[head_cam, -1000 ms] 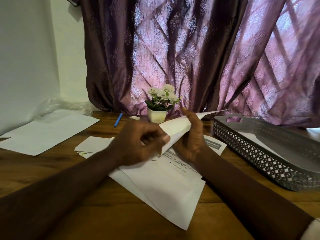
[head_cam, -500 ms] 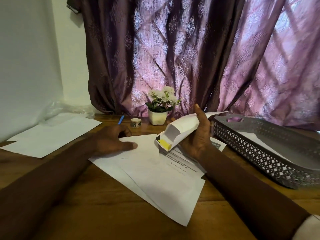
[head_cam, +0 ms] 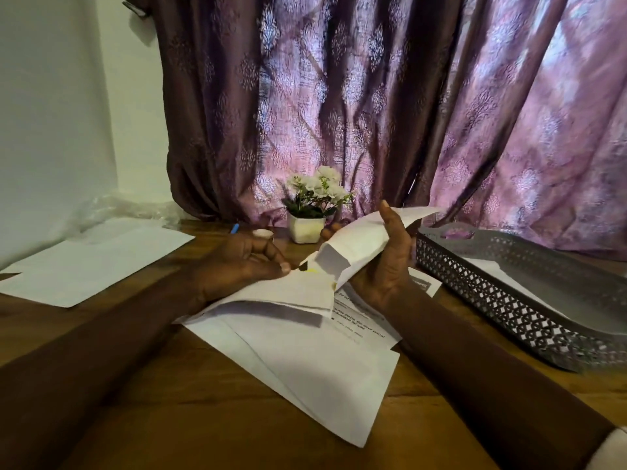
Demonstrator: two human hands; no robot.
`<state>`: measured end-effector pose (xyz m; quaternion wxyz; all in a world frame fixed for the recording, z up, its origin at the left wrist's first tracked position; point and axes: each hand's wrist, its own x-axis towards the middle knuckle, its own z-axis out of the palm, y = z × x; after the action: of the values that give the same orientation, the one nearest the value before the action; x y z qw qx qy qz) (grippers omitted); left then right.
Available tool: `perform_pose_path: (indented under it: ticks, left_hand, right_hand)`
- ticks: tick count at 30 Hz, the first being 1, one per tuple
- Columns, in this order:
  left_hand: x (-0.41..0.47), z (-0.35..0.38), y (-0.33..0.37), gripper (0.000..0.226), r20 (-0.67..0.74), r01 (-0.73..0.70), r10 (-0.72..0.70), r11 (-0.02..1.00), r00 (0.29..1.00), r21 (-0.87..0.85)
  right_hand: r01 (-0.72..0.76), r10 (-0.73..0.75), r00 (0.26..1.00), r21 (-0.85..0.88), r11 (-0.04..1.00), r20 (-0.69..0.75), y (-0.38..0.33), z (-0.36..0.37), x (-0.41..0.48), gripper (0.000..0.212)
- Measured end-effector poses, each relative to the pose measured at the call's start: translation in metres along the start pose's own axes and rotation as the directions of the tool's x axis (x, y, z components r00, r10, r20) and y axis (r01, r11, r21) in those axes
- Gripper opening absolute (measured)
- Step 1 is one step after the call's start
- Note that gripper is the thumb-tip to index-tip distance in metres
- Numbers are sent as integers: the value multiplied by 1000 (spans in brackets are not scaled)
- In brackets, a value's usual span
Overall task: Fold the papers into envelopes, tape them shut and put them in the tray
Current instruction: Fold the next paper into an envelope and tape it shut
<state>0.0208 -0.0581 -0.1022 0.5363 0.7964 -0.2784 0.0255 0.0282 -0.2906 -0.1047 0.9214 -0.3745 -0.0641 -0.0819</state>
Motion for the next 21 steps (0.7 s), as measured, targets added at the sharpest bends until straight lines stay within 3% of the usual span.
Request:
perform_pose_path:
  ticks: [3,5,9,11,16,18,21]
  left_hand:
    - [2,1,-4,2,-62,45,-51,995,997,-92]
    - [5,1,-10,2,-121,53,-71,988,990,-143]
    - [12,4,-21,8,-230,71,-110,983,967,-168]
    - [16,10,-25,11,-283,60,-100,987,954,-148]
    - [23,31,-23,18,-374,-9,38,997,927,80]
    - [22,35,-17,23,-345,-10,63,988,936,152]
    - [16,20,-9,42,-35,-147,173,914,984,377]
  right_hand:
    - [-25,24,999,12,1000,36,2,3,-1,83]
    - [-45,45,998,13,999,48,4,4,-3,88]
    - [-33,32,999,30,999,6,6,4,-4,54]
    - [-12,13,999,30,999,-41,8,5,-4,47]
    - [37,-39,993,-22,999,-114,16,10,-4,30]
    - [31,-35,992,-28,999,-125,20,11,-4,34]
    - [34,-34,991,-9,999,-127,17,9,-2,37]
